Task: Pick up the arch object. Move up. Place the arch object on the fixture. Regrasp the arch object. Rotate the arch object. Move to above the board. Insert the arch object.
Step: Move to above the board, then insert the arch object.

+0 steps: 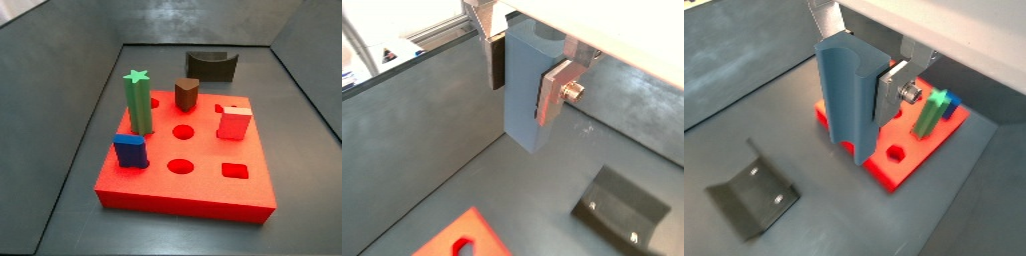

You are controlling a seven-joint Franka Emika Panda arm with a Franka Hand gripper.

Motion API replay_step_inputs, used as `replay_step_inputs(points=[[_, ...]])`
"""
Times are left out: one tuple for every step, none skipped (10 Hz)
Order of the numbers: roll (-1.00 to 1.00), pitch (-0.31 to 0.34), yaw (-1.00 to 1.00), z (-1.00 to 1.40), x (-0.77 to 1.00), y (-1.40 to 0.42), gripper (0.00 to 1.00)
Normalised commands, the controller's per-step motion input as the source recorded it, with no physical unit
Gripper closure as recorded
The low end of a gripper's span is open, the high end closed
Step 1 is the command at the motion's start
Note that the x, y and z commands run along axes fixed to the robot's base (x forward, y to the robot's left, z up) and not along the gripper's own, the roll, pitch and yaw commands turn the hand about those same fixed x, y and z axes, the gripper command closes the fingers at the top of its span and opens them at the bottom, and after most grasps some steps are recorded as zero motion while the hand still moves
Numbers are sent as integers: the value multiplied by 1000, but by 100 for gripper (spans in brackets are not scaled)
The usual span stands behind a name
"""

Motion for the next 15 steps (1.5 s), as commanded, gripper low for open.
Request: replay_step_inputs(points=[[0,94,4,202,126,-1000,100],[3,115,10,206,138,-1000,100],[-8,133,8,210,157,-1000,100],[5,134,10,209,175,-1000,100],[8,135,11,205,193,-948,100],[13,135,3,135,145,-582,100],[15,126,12,100,125,-411,100],[21,96,10,55,85,-209,100],[-41,-66,0,0,-63,14,100],[7,84,-71,-360,309,-3,100],[0,69,-129,-463,703,-69,100],[-66,16,-129,-497,837,0,100],[-7,1,-120,-531,974,-14,100],[0,0,-57,-574,1000,0,100],[0,0,0,-503,1000,0,100]])
